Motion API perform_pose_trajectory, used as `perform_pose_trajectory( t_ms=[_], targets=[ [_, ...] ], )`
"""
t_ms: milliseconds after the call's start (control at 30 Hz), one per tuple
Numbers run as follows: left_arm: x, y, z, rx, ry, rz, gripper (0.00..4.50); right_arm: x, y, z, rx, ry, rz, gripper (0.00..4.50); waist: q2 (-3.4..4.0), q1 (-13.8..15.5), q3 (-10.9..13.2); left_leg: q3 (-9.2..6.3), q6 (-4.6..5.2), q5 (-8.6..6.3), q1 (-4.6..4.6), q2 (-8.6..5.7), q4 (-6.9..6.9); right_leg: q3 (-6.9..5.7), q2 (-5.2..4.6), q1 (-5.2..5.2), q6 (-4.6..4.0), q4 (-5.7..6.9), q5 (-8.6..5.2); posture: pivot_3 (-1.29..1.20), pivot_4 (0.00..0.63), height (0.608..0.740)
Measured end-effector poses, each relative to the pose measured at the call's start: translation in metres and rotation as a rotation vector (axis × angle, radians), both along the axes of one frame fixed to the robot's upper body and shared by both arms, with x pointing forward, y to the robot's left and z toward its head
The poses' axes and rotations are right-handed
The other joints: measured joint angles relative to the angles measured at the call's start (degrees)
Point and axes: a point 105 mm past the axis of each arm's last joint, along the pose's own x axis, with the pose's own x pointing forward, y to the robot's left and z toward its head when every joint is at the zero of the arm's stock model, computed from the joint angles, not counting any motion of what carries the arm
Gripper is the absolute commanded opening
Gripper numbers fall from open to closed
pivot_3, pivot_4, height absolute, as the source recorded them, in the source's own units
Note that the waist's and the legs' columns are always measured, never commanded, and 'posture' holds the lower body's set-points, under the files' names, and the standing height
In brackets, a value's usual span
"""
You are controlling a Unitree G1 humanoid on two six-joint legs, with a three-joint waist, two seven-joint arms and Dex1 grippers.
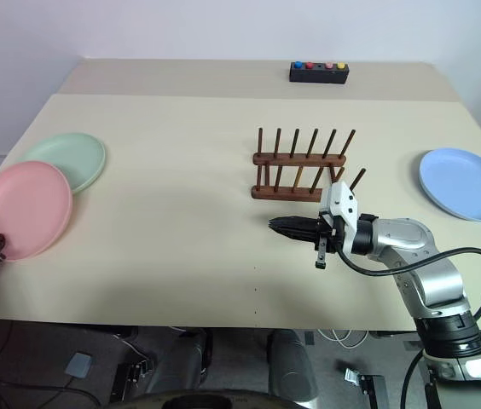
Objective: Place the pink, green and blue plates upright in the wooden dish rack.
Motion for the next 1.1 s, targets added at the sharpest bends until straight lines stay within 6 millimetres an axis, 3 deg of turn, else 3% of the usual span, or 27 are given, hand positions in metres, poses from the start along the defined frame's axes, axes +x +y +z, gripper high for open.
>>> perform_pose_trajectory(
  t_ms=[33, 133, 267, 533, 700, 833, 967, 1100],
  targets=[
    [0.000, 0.001, 0.003, 0.001, -0.020, 0.002, 0.03, 0.000, 0.000, 0.000, 0.000, -0.001, -0.001, 0.00, 0.00, 0.1, 0.0, 0.00, 0.00, 0.00, 0.00, 0.00, 0.00, 0.00, -0.01, 0.01, 0.00, 0.00, 0.00, 0.00, 0.150, 0.734],
    [0.004, -0.003, 0.017, 0.021, -0.083, -0.020, 0.03, 0.000, 0.000, 0.000, 0.000, -0.004, -0.001, 0.00, 0.04, 0.2, 0.0, 0.02, 0.00, 0.00, 0.02, -0.01, 0.01, 0.01, -0.03, 0.03, -0.02, -0.01, -0.01, 0.00, 0.150, 0.734],
    [0.003, -0.015, 0.009, -0.011, -0.115, -0.054, 0.03, 0.000, 0.000, 0.001, 0.000, -0.007, -0.001, 0.00, 0.02, 0.1, 0.0, 0.02, 0.00, 0.00, 0.01, 0.00, 0.00, 0.01, -0.02, 0.01, -0.02, -0.01, -0.01, 0.00, 0.150, 0.734],
    [0.002, -0.041, 0.028, -0.015, -0.293, -0.168, 0.03, 0.000, 0.000, 0.002, -0.001, -0.019, 0.008, 0.00, 0.01, 0.2, 0.0, 0.03, -0.01, 0.00, -0.01, 0.00, 0.02, 0.01, -0.04, 0.02, -0.06, -0.06, -0.02, 0.00, 0.150, 0.734],
    [0.019, -0.063, 0.071, 0.038, -0.433, -0.222, 0.03, 0.006, 0.002, 0.008, -0.035, -0.074, -0.001, 0.00, -0.07, 0.4, 0.0, 0.02, -0.02, 0.01, -0.02, 0.00, 0.09, 0.00, -0.02, 0.05, -0.09, -0.04, 0.00, 0.00, 0.150, 0.734],
    [0.044, -0.104, 0.107, 0.098, -0.541, -0.322, 0.03, 0.014, 0.008, 0.015, -0.079, -0.162, -0.023, 0.00, -0.07, 0.3, 0.0, 0.03, -0.02, 0.01, -0.03, 0.00, 0.08, 0.01, -0.01, 0.05, -0.04, -0.06, 0.03, 0.00, 0.150, 0.734],
    [0.073, -0.147, 0.135, 0.180, -0.593, -0.357, 0.03, 0.027, 0.027, 0.032, -0.106, -0.326, -0.047, 0.00, -0.08, 0.1, 0.0, 0.02, -0.05, 0.03, -0.03, -0.02, 0.08, 0.01, 0.01, 0.03, 0.15, -0.04, 0.14, 0.00, 0.150, 0.734],
    [0.089, -0.185, 0.150, 0.181, -0.636, -0.384, 0.00, 0.034, 0.047, 0.044, -0.117, -0.416, -0.044, 1.22, -0.09, -0.1, 0.0, 0.01, -0.05, 0.03, -0.06, -0.02, -0.01, 0.00, 0.01, -0.05, 0.18, -0.04, 0.14, 0.00, 0.150, 0.734]
  ],
)
